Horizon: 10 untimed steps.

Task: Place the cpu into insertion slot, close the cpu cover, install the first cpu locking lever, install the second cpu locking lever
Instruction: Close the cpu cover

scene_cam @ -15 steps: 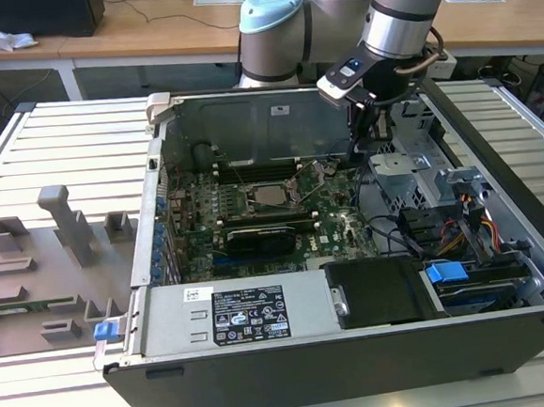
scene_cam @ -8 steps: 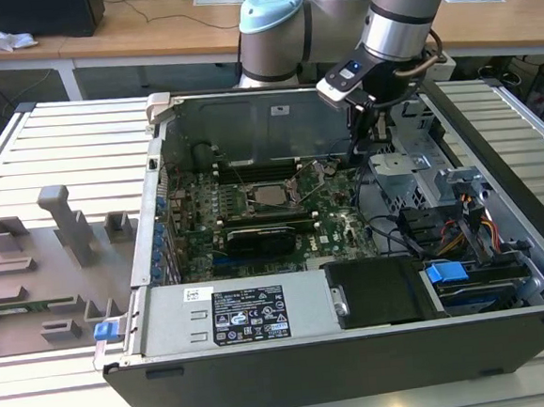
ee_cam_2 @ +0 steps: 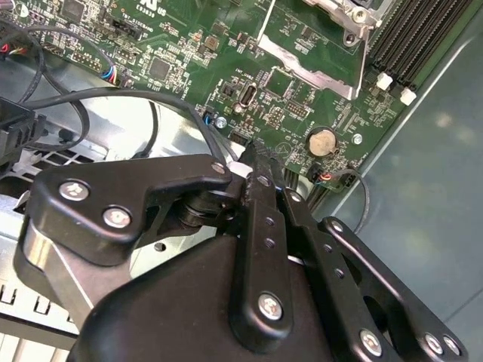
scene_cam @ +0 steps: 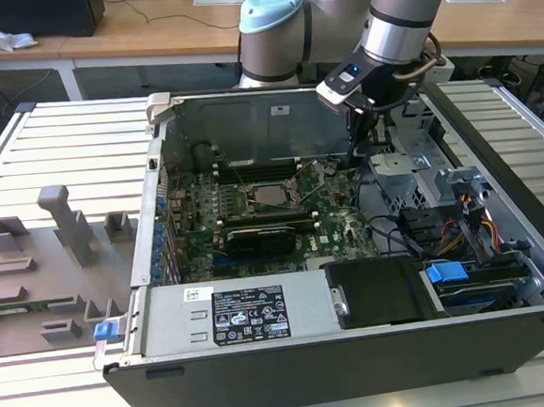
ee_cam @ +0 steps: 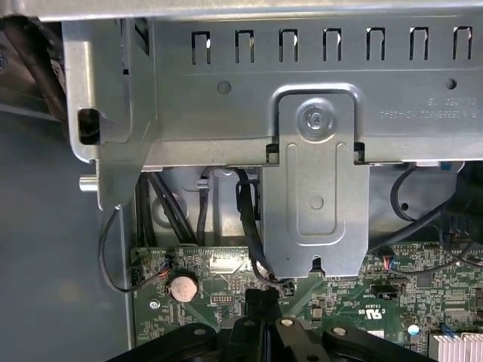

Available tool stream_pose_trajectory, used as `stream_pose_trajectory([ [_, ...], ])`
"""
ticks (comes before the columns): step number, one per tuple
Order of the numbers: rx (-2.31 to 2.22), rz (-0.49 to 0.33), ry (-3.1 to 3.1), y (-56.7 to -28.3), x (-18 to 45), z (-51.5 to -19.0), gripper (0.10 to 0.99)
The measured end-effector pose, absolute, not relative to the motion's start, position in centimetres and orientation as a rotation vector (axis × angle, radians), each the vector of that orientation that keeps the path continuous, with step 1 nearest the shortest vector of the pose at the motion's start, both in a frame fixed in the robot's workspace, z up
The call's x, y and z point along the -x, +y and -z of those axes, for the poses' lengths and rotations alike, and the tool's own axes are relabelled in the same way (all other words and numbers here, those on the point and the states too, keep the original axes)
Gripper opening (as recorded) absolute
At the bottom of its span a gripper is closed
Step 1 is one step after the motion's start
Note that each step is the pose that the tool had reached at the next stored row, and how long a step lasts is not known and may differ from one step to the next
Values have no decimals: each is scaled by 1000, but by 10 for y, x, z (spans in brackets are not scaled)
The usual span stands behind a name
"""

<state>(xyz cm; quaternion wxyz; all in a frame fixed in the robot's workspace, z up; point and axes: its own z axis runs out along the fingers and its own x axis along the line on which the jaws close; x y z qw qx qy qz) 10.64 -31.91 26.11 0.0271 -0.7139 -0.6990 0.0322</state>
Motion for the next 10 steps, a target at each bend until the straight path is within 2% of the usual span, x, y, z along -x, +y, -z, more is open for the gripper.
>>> stream_pose_trajectory([
  [10, 2205, -100, -2159, -319, -97, -258, 106],
])
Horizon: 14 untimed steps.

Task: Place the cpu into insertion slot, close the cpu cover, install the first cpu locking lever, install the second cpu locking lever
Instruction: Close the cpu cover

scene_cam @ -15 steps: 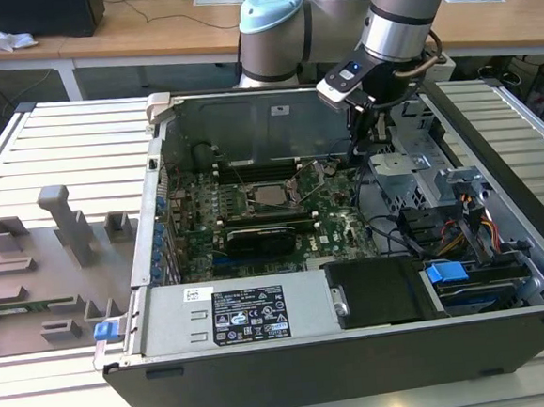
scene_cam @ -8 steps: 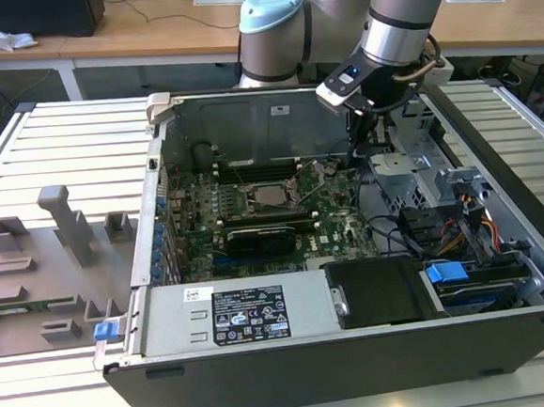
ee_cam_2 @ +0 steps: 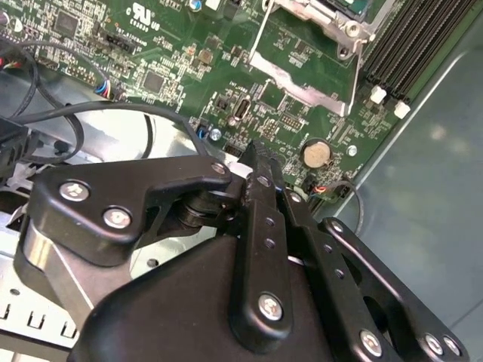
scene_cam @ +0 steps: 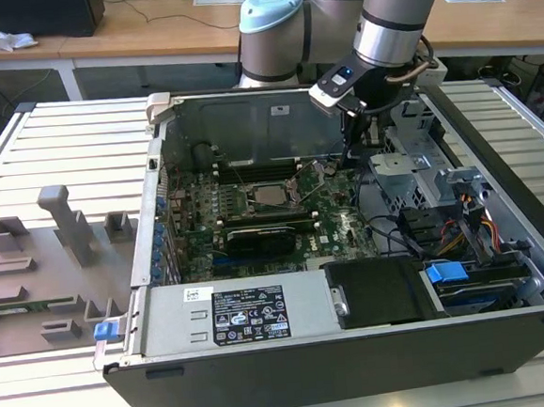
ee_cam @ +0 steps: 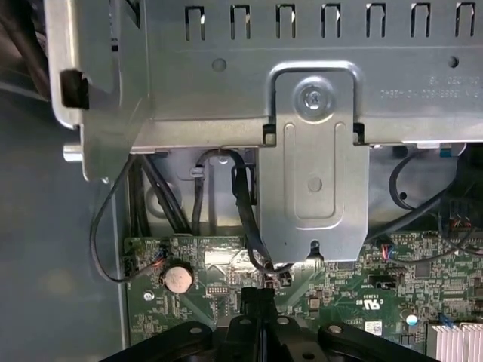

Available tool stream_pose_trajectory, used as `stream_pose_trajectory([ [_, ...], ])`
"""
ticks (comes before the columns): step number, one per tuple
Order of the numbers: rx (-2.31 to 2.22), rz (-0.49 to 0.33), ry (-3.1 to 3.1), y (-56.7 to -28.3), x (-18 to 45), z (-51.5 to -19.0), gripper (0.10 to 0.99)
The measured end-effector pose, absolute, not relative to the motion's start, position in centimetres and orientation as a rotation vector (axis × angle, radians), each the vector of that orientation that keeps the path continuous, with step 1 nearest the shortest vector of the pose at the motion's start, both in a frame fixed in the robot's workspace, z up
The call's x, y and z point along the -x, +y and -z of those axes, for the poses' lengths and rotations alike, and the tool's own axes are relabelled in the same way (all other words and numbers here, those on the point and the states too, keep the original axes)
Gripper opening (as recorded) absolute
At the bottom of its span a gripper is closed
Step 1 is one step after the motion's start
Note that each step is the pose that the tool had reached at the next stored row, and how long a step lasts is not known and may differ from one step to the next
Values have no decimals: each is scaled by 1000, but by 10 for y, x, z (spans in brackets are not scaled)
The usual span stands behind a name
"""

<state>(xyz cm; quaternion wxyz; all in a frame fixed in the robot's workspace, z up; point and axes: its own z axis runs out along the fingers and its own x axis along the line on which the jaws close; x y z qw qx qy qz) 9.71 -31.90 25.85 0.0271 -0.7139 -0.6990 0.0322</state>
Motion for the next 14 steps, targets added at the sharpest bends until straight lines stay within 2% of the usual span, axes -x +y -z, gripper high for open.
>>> stream_pose_trajectory([
  [14, 2205, -100, -2159, -319, -81, -255, 106],
])
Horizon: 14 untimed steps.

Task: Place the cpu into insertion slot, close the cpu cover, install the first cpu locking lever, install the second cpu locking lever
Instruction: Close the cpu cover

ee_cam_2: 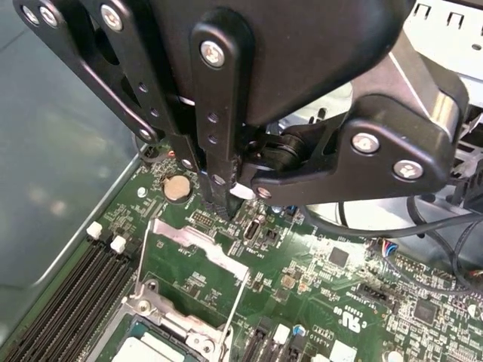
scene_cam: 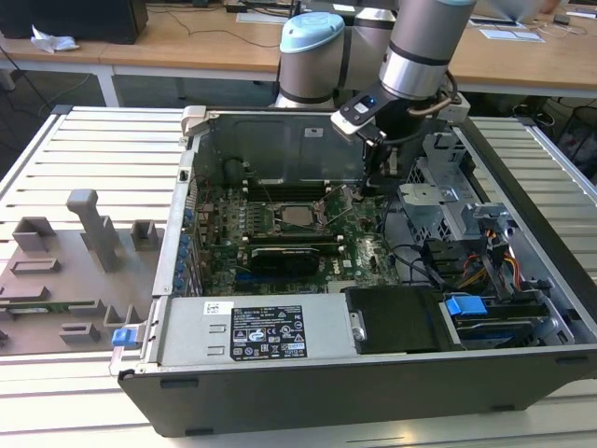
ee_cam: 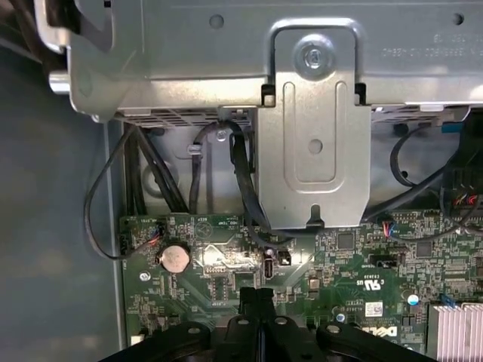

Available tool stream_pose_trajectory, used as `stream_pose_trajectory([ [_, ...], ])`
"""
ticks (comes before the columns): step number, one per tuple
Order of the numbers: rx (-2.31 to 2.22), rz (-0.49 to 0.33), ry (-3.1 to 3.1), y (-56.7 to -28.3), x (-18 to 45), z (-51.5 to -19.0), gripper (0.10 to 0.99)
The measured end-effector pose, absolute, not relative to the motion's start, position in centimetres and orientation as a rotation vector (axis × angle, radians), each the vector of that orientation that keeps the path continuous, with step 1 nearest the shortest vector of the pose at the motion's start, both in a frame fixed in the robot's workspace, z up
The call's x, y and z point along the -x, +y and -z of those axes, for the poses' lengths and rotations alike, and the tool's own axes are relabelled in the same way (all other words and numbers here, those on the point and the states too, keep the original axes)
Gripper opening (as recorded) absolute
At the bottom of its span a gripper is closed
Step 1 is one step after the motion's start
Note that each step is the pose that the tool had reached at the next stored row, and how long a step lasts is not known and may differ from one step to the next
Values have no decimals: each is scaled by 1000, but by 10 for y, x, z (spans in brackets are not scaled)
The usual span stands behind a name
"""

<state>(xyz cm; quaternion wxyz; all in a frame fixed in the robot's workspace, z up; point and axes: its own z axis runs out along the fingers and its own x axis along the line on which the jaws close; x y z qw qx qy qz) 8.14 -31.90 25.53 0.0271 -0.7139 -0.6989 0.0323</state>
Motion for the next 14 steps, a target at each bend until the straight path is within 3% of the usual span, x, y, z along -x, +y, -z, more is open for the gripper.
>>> stream_pose_trajectory([
  [14, 2205, -100, -2159, -317, -48, -246, 106],
])
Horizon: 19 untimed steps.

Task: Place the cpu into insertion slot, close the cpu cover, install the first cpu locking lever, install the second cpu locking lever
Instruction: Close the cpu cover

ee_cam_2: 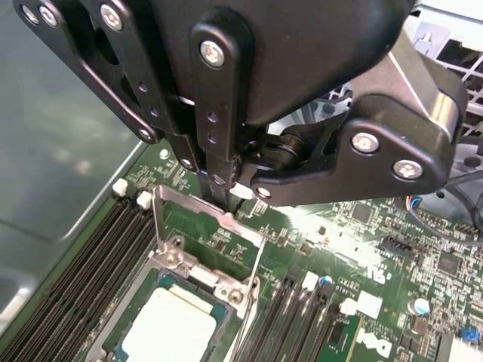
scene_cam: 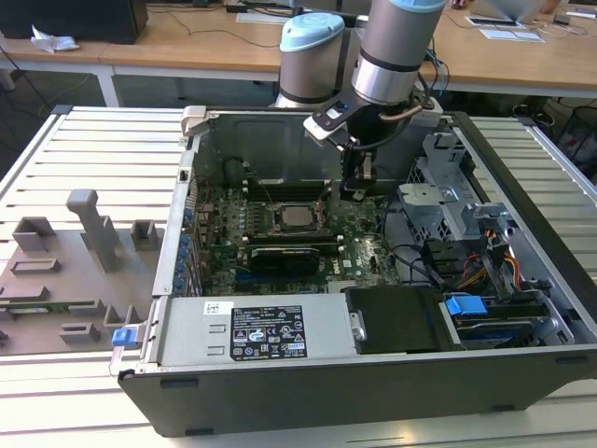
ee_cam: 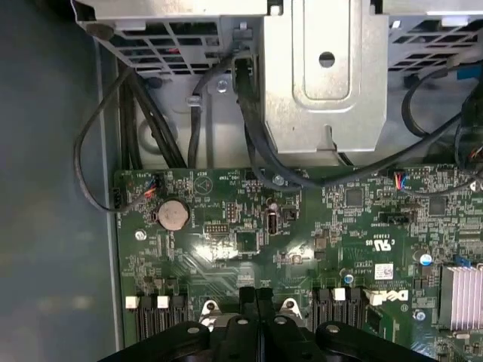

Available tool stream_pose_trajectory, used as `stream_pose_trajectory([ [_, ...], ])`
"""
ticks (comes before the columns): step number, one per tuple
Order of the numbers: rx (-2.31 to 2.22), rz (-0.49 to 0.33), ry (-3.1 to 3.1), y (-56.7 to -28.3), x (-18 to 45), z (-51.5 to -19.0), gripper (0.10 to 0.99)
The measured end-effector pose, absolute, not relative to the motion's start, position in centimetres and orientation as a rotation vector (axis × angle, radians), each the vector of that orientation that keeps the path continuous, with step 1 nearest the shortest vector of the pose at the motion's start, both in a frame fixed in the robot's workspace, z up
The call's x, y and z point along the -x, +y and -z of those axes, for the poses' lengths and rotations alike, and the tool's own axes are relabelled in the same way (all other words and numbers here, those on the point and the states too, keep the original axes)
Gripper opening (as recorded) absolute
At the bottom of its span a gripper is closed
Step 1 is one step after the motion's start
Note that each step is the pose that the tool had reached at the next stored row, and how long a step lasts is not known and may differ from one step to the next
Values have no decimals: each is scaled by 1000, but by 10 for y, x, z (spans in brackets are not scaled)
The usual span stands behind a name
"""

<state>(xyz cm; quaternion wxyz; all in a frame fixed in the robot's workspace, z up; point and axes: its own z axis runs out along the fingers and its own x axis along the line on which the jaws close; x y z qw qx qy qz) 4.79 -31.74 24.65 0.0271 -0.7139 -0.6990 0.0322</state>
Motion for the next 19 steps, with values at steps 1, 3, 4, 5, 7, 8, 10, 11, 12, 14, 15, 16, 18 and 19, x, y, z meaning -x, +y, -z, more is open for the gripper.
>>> stream_pose_trajectory([
  [1, 2205, -99, -2159, -317, -47, -246, 106],
  [3, 2205, -100, -2159, -317, -45, -246, 106],
  [4, 2205, -100, -2159, -317, -44, -246, 106],
  [5, 2205, -99, -2159, -317, -43, -246, 106],
  [7, 2205, -100, -2159, -317, -40, -246, 106],
  [8, 2205, -100, -2159, -317, -39, -246, 106],
  [10, 2205, -100, -2159, -317, -37, -246, 106],
  [11, 2205, -99, -2159, -317, -37, -246, 106],
  [12, 2205, -99, -2159, -317, -36, -246, 106],
  [14, 2205, -100, -2159, -317, -35, -246, 106],
  [15, 2205, -100, -2159, -317, -33, -246, 106],
  [16, 2205, -99, -2159, -317, -31, -246, 106],
  [18, 2205, -100, -2159, -317, -28, -246, 106],
  [19, 2205, -100, -2159, -317, -27, -246, 106],
])
